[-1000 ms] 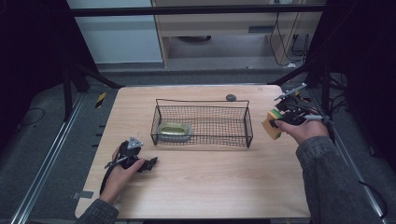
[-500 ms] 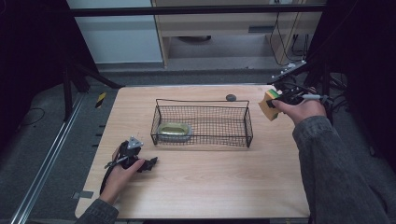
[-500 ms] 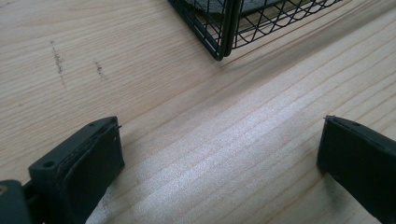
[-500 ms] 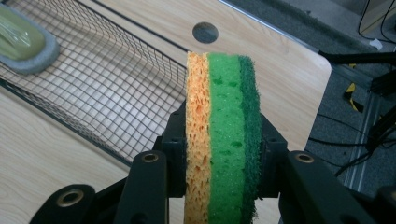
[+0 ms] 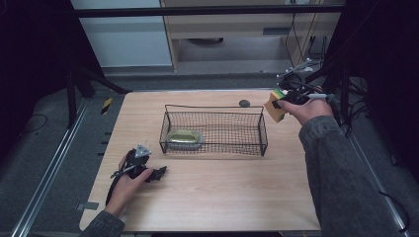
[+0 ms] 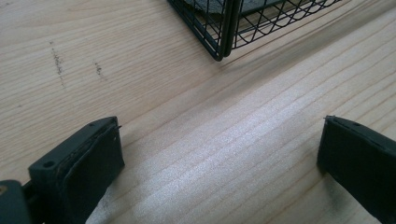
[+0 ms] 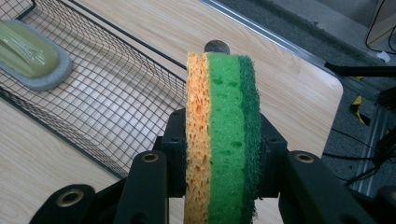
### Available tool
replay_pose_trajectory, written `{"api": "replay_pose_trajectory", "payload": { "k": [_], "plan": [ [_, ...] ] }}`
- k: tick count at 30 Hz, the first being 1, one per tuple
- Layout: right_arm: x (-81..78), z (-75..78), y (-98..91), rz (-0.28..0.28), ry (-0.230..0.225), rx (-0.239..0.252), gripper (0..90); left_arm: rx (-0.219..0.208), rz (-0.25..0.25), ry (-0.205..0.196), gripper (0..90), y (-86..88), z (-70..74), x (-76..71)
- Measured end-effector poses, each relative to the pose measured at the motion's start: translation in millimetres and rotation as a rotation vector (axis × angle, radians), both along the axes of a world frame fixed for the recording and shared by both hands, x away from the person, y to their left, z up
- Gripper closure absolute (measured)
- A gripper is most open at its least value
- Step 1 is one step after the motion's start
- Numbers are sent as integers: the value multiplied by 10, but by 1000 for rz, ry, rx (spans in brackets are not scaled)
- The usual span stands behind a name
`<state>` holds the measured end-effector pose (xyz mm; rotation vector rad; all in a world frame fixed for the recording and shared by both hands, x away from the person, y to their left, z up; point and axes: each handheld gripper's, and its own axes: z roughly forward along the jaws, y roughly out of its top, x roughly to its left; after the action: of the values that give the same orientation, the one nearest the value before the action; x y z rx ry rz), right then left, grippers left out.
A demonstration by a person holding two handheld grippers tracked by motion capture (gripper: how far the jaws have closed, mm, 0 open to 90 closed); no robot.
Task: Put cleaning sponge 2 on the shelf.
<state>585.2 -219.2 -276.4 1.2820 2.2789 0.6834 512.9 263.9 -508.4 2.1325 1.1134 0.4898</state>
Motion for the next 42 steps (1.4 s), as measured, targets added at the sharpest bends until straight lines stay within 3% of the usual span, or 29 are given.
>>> {"api": "replay_pose_trajectory", "payload": {
  "k": [9, 16, 26, 42],
  "plan": [
    [120, -159, 150, 44, 25, 41, 644, 0, -2, 0, 0, 0, 0, 6],
    [223, -423, 245, 61, 63, 59, 644, 2, -4, 1, 0, 0, 1, 7],
    [333, -632, 339, 84, 88, 53, 645, 2, -4, 1, 0, 0, 1, 10],
    [421, -845, 333, 76, 115, 49, 645, -2, -3, -1, 0, -2, -2, 13]
  ]
}}
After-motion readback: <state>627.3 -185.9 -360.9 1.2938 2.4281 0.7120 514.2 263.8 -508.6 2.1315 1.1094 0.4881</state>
